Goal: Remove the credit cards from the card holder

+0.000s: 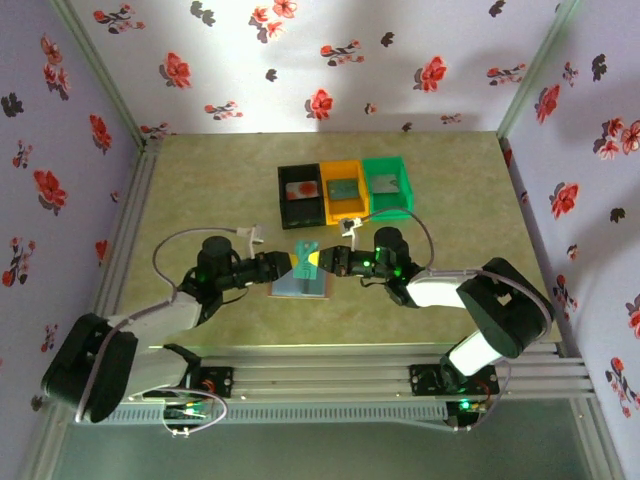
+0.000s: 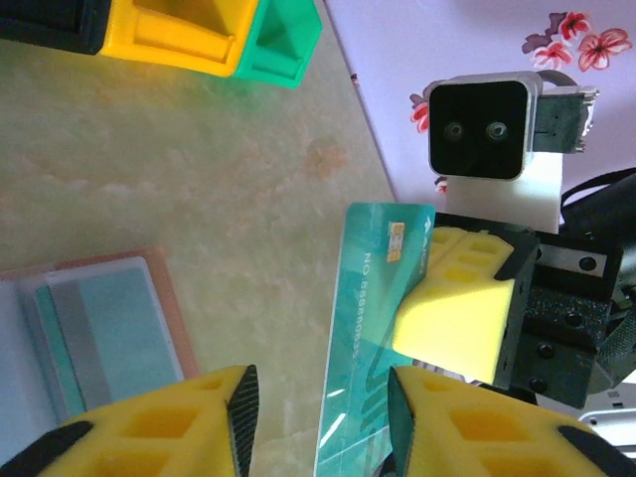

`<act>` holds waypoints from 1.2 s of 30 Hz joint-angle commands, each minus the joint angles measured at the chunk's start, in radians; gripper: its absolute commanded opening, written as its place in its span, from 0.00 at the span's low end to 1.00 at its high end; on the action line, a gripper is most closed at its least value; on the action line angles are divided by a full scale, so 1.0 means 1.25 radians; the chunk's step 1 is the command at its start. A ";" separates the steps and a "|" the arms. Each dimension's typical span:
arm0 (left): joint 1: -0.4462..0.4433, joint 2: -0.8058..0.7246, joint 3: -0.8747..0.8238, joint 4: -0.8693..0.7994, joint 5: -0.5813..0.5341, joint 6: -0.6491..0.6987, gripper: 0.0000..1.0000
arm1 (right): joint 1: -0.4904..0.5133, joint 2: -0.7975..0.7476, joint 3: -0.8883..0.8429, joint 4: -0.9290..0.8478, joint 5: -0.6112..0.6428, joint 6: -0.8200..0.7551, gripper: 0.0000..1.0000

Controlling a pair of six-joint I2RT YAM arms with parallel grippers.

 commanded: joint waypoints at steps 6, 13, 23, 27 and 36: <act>0.017 -0.066 -0.025 -0.002 0.008 -0.001 0.58 | -0.031 0.002 -0.047 0.198 0.036 0.098 0.00; -0.006 -0.003 -0.070 0.243 0.007 -0.128 0.66 | -0.046 0.019 -0.084 0.362 0.160 0.198 0.00; -0.089 0.105 -0.042 0.467 -0.081 -0.202 0.72 | -0.036 -0.036 -0.101 0.354 0.256 0.191 0.00; -0.115 0.143 -0.014 0.500 -0.108 -0.207 0.72 | -0.031 -0.035 -0.103 0.362 0.260 0.197 0.00; -0.148 0.170 0.031 0.513 -0.160 -0.197 0.68 | -0.019 -0.041 -0.099 0.363 0.257 0.196 0.00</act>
